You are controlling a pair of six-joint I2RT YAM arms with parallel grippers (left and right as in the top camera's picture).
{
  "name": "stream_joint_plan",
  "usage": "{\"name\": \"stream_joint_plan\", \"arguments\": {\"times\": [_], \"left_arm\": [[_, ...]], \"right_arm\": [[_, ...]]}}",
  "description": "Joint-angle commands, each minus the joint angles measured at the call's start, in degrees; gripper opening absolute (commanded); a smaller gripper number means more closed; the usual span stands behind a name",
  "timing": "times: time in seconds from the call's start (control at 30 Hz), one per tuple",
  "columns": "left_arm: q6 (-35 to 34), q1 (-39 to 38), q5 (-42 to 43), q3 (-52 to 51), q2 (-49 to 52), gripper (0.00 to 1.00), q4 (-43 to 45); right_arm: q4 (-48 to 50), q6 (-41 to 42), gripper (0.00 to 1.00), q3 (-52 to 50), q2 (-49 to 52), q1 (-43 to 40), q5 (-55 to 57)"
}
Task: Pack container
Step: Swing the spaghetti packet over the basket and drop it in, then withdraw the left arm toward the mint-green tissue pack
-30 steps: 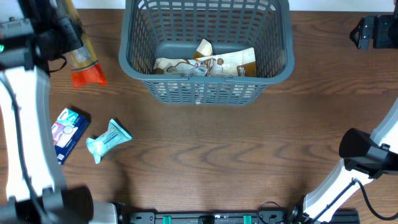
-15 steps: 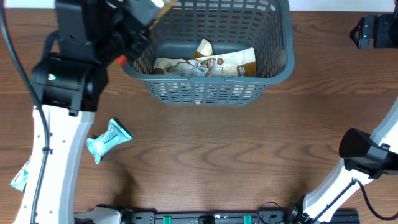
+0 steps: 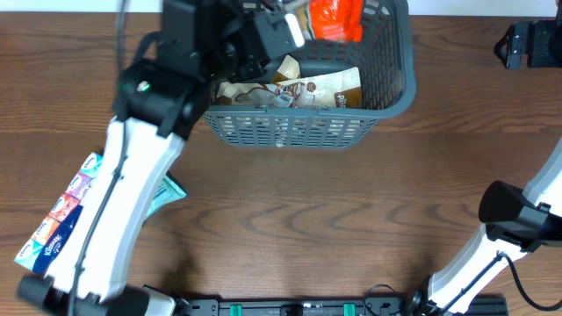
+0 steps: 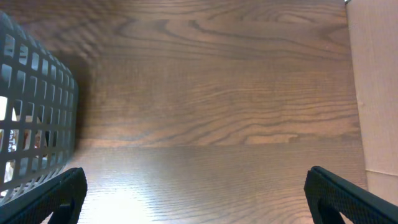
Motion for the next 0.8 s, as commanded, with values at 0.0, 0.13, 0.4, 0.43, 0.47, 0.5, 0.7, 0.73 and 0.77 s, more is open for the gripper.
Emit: {"name": "stream_joint_plan", "arguments": {"times": [0.0,0.13,0.4,0.43,0.47,0.5,0.7,0.73,0.77], "left_arm": [[3.5,0.0,2.8,1.8,2.7,0.06,1.7],[3.5,0.0,3.0,1.8,8.8,0.06,1.7],[3.5,0.0,2.5,1.8,20.8,0.14,1.7],[3.4,0.0,2.3,1.8,21.7,0.23,1.7],[3.0,0.0,2.1,1.8,22.5,0.28,1.7],[2.6,0.0,2.1,1.8,23.1,0.29,1.7],[1.9,0.0,0.7,1.8,22.1,0.4,1.6],[1.7,0.0,0.1,1.8,21.3,0.4,1.6],[1.2,0.0,-0.5,1.8,20.3,0.41,1.6]], "right_arm": [[-0.3,-0.9,0.99,0.1,0.0,-0.1,-0.6],[-0.5,-0.9,0.99,0.1,0.0,-0.1,-0.7],[-0.8,-0.9,0.98,0.1,0.0,-0.1,-2.4],[-0.8,-0.9,0.98,0.1,0.0,-0.1,-2.4],[-0.9,-0.9,0.98,0.1,0.0,-0.1,-2.4],[-0.9,-0.9,0.98,0.1,0.0,-0.1,-2.4],[-1.1,-0.9,0.98,0.1,0.0,-0.1,-2.4],[-1.1,-0.9,0.98,0.1,0.0,-0.1,-2.4],[-1.1,-0.9,0.98,0.1,0.0,-0.1,-2.4]]}}
